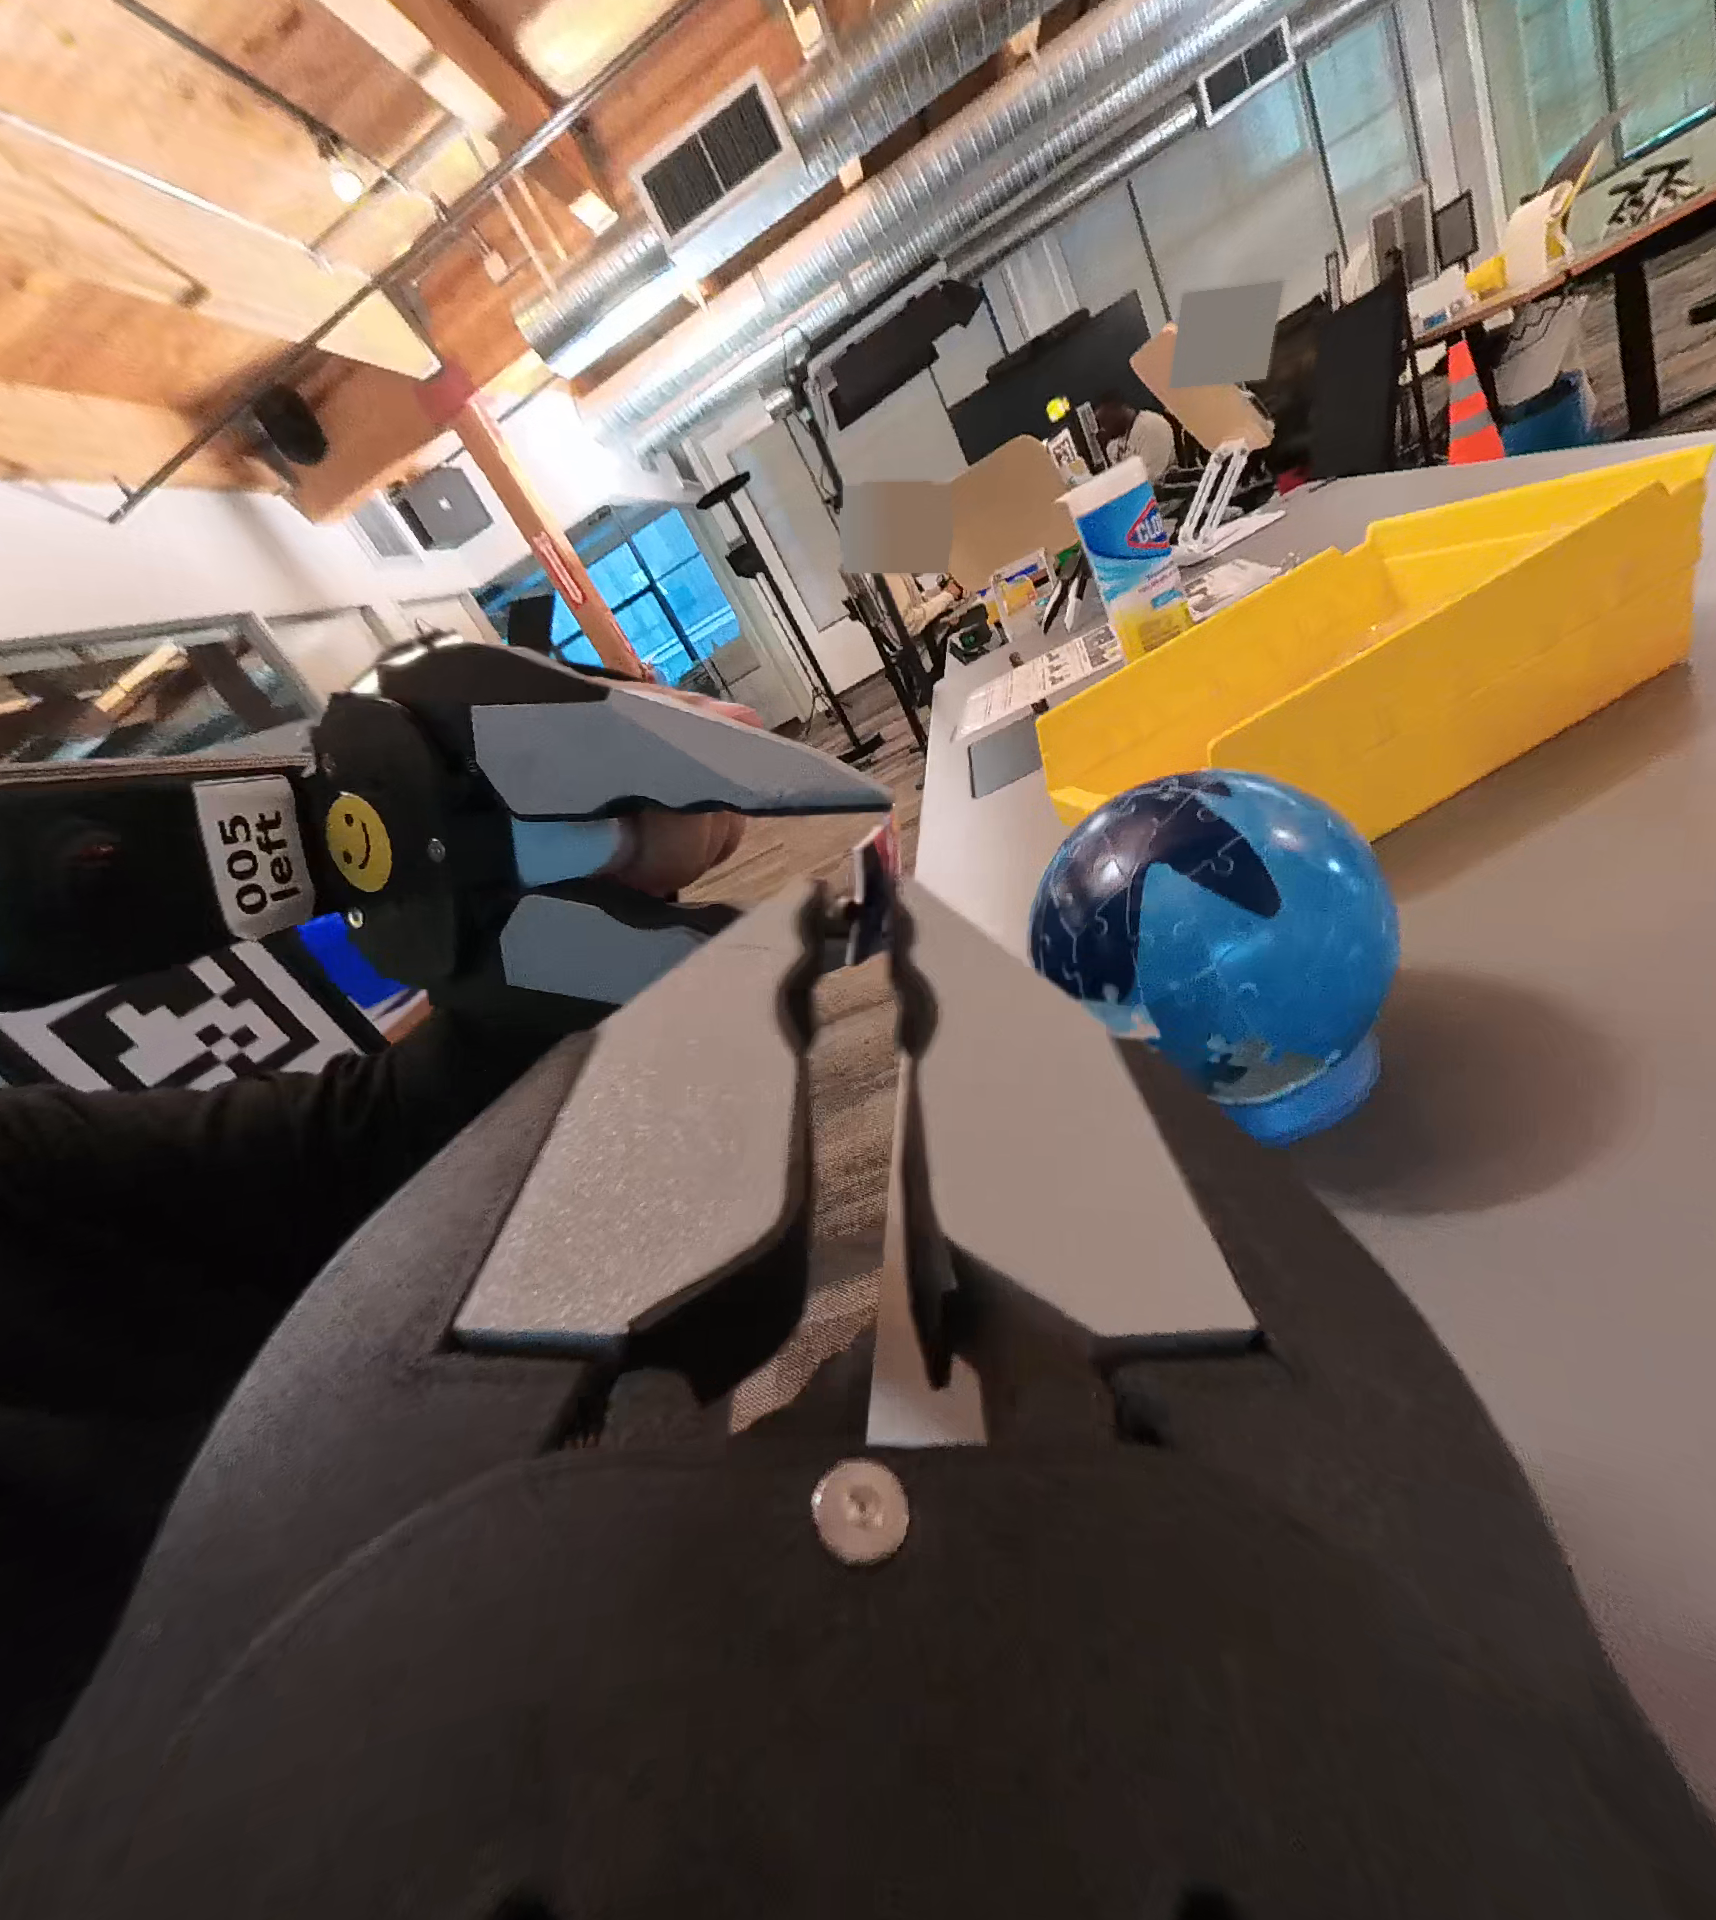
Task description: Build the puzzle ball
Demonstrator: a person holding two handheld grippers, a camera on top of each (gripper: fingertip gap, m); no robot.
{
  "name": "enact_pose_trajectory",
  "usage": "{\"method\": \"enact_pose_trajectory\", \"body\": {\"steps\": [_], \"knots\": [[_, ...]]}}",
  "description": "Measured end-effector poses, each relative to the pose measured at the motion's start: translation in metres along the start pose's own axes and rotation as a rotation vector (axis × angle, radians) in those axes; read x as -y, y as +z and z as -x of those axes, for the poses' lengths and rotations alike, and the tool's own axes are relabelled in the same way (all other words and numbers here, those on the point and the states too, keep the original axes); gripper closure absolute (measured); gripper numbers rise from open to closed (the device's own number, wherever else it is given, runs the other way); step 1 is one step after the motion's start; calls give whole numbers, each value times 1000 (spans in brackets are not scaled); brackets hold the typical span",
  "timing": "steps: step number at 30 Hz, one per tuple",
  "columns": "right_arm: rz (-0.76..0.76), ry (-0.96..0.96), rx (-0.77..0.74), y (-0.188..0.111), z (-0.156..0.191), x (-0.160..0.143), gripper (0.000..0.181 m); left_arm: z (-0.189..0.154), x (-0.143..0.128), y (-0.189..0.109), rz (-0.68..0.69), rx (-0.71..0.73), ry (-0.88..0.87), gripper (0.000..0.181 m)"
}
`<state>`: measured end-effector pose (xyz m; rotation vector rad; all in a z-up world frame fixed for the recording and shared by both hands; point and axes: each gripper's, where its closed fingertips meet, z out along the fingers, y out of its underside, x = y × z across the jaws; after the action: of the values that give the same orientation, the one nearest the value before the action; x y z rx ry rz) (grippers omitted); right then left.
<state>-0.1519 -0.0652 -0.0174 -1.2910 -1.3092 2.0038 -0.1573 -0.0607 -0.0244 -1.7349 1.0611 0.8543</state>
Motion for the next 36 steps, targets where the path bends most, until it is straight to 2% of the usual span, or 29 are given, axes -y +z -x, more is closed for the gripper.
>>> {"method": "enact_pose_trajectory", "body": {"steps": [4,11,16,20,26,28,30,33,36], "knots": [[5,41,-30,-3,-5,-14,175,-14,-2,5,3,-21,-65,158],[61,96,-97,16,-35,-34,181,-28,-33,13,92,-43,-150,158],[121,155,-74,34,-50,-59,181,-42,-56,12,92,-64,-335,163],[203,206,-78,38,-64,-85,181,-52,-85,0,118,-56,-428,142],[267,262,-81,38,-73,-98,181,-108,-111,-32,41,-270,-641,155],[282,282,-73,42,-74,-102,181,-129,-113,-32,18,-325,-704,156],[294,326,-44,47,-73,-106,181,-144,-121,-26,37,-319,-699,157],[317,403,13,54,-69,-113,181,-150,-128,-16,39,-319,-701,155],[324,490,80,56,-63,-117,181,-141,-111,-14,-111,-399,-953,155]]}}
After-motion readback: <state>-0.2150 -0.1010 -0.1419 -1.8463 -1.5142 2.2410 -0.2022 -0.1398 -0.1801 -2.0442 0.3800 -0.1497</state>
